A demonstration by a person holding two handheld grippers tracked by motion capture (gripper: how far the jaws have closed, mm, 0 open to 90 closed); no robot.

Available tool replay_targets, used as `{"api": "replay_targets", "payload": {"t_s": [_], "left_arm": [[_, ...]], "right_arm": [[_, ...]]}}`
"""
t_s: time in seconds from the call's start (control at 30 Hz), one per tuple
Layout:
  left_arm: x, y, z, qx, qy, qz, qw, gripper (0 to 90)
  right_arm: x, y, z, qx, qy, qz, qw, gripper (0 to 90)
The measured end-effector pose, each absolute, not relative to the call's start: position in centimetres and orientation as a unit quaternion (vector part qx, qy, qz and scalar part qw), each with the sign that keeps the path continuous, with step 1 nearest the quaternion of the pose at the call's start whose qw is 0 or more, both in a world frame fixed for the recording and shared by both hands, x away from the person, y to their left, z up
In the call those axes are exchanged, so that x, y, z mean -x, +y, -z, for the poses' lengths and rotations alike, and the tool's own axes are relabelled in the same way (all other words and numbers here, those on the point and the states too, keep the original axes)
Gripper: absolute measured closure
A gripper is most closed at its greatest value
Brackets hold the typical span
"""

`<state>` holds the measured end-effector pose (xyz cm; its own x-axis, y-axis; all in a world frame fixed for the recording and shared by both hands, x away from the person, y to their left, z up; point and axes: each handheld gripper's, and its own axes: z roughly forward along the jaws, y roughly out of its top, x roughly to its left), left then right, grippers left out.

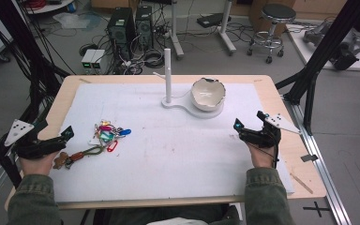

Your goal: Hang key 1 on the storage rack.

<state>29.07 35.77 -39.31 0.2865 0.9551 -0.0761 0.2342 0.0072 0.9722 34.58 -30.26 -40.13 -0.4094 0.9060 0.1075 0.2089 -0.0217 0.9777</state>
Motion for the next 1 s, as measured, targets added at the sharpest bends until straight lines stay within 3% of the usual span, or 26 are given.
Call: {"api": "replay_targets", "payload": {"t_s": [1.0], "left_arm": [[-30.3,34.9,40.0,-0.729,0.465,-0.239,0.442,1.7]], "right_arm": [[-34.6,-30.2,40.2,-0.442,0.631,-0.558,0.309,0.5]]}}
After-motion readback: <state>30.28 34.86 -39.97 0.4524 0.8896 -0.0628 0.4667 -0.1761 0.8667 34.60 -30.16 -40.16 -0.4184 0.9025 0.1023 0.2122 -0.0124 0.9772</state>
